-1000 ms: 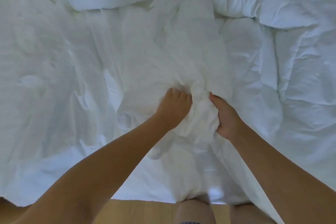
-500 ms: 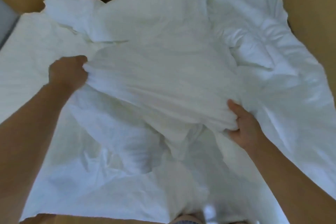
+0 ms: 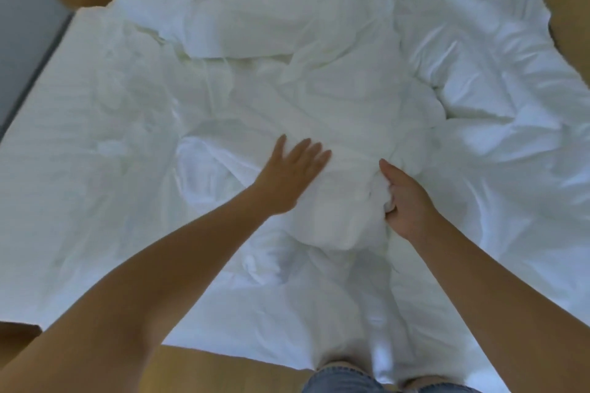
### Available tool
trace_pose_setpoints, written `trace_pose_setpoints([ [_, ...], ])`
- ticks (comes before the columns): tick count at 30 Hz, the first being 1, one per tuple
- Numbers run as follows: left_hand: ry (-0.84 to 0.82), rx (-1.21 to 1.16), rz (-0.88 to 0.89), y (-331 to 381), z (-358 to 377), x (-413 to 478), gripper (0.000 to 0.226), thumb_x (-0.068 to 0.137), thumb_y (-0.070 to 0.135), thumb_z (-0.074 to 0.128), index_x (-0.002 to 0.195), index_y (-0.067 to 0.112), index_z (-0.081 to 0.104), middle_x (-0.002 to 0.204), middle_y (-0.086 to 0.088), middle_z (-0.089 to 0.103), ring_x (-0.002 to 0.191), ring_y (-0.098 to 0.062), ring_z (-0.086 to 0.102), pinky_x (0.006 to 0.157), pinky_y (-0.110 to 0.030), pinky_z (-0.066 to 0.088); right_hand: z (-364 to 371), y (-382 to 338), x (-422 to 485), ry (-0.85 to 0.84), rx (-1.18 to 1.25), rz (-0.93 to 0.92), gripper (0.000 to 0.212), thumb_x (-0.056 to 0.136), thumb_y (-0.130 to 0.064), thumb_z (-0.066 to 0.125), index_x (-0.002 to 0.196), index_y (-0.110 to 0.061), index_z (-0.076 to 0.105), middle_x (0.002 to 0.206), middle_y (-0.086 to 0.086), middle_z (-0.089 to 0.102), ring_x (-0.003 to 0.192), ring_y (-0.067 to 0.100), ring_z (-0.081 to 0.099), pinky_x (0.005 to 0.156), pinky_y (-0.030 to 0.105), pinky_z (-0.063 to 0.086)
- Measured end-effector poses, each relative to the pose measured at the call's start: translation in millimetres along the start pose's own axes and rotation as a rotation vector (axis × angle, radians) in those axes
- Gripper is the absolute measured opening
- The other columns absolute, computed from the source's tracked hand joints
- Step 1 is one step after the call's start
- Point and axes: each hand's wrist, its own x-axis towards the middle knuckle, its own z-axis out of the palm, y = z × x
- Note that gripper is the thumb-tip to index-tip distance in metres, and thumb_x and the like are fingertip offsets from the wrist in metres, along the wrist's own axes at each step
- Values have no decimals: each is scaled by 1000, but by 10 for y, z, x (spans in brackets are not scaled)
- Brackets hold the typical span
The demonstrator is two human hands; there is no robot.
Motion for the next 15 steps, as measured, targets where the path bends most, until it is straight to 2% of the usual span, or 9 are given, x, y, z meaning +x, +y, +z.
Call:
trace_pose_setpoints([
  [1, 23, 70, 12, 79, -40, 71, 67, 81, 30, 51, 146, 21, 36, 143, -5, 47, 130, -21, 46, 103, -50, 37, 15, -20, -8, 0, -1, -6, 36, 95, -26, 54, 125, -6, 58, 115, 9, 68, 103, 23, 66, 89, 36, 51],
  [3, 130, 120, 48, 152, -146, 239, 42, 72, 29, 57, 112, 28, 70, 101, 6, 71, 88, -10, 68, 78, -30, 55, 27, -54, -12, 7, -31, -17, 37, 93, -27, 56, 124, -6, 59, 117, 10, 67, 108, 25, 63, 99, 40, 46],
  [4, 164, 85, 48, 132, -220, 340, 28, 65, 31, 70, 92, 26, 75, 79, 7, 70, 66, -7, 66, 60, -22, 52, 30, -64, -5, 2, -44, -23, 34, 93, -27, 57, 121, -7, 61, 116, 9, 67, 108, 24, 63, 100, 40, 46],
  [6, 207, -33, 14, -54, -410, 487, 29, 50, 30, 87, 71, 17, 72, 57, 2, 61, 44, -10, 58, 37, -19, 40, 32, -78, -8, -10, -50, -34, 23, 92, -24, 58, 110, -10, 66, 111, 7, 70, 102, 20, 66, 96, 36, 49],
  [7, 254, -136, -44, -265, -503, 539, 27, 53, 23, 87, 72, 13, 70, 58, -3, 61, 44, -19, 60, 37, -21, 40, 22, -98, -8, -12, -38, -44, 19, 91, -22, 59, 105, -12, 67, 107, 5, 71, 99, 18, 67, 93, 34, 51],
  [8, 290, -280, -157, -533, -555, 584, 21, 64, 15, 80, 79, 7, 67, 66, -11, 63, 53, -28, 64, 43, -29, 45, -2, -126, -9, -10, -13, -56, 17, 90, -20, 61, 103, -12, 68, 104, 4, 72, 94, 16, 68, 88, 32, 54],
  [10, 286, -391, -435, -1116, -554, 579, 19, 85, 10, 55, 101, 2, 61, 92, -24, 64, 84, -42, 64, 69, -44, 48, -45, -212, -20, -36, 53, -74, 16, 86, -18, 64, 99, -10, 68, 97, 5, 74, 86, 15, 71, 74, 29, 59],
  [13, 91, -368, -737, -1581, -264, 278, 27, 92, 14, 44, 114, 6, 57, 111, -23, 61, 103, -42, 57, 84, -45, 43, 24, -312, -28, -138, 51, -93, 13, 83, -15, 64, 82, -11, 77, 94, 7, 74, 85, 17, 71, 73, 30, 59],
  [15, -53, -396, -746, -1408, -194, 178, 30, 93, 16, 46, 122, 7, 52, 119, -20, 56, 111, -38, 53, 89, -44, 41, 137, -287, -21, -147, 6, -94, 28, 89, -13, 61, 67, -14, 78, 85, 5, 75, 77, 14, 72, 67, 26, 59],
])
